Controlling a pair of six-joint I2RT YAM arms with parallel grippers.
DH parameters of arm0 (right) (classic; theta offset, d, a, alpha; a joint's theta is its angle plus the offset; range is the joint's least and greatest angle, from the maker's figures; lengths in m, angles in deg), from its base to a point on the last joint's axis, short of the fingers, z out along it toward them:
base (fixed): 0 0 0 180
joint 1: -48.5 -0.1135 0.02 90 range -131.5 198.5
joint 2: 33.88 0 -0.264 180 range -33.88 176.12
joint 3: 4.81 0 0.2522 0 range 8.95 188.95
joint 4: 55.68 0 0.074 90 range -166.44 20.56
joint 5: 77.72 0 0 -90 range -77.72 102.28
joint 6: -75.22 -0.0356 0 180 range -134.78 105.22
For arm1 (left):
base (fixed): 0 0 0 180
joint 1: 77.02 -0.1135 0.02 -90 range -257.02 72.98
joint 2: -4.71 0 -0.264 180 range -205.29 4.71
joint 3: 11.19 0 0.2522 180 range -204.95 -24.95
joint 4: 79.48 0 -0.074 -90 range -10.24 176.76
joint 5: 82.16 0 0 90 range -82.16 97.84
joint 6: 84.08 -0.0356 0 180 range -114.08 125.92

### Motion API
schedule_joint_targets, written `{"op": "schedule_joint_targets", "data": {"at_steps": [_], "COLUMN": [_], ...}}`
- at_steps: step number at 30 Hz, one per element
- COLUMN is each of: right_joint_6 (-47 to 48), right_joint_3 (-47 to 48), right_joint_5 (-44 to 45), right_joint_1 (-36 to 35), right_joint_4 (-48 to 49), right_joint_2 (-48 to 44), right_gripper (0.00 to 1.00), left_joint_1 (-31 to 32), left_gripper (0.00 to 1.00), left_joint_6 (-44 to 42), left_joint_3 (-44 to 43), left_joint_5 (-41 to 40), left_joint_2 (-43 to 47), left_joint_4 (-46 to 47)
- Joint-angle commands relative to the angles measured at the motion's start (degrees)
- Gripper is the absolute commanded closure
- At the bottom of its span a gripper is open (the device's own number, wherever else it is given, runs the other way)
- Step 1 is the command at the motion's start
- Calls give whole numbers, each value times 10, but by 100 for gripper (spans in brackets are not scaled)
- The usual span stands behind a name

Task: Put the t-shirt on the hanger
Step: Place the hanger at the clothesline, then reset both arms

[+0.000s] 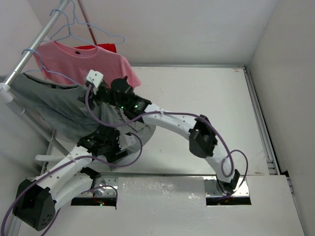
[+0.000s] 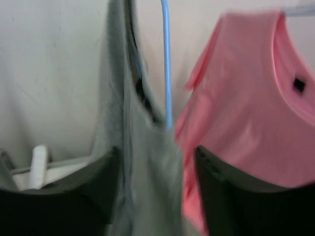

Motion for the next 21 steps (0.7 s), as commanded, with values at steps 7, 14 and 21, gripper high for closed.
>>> {"op": "schedule_joint_targets", "data": {"at_steps": [7, 14, 21], "right_joint_6": [92, 92, -80], "right_joint_3": [-157, -350, -775], "right_joint_5": [71, 121, 371], "right_joint_1": [-1, 2, 136], "right_joint_4": [-51, -152, -268], "right_joint_2": [-218, -452, -744], "right_gripper": [1, 1, 1], "left_joint_1": [7, 8, 8], "left_gripper": [24, 24, 23], "left_joint_6": [8, -26, 1], "left_joint_3": [0, -1, 62], "left_joint_5": [6, 57, 29], "left_joint_2": [-7, 0, -1], "left_joint_4": [29, 48, 162]}}
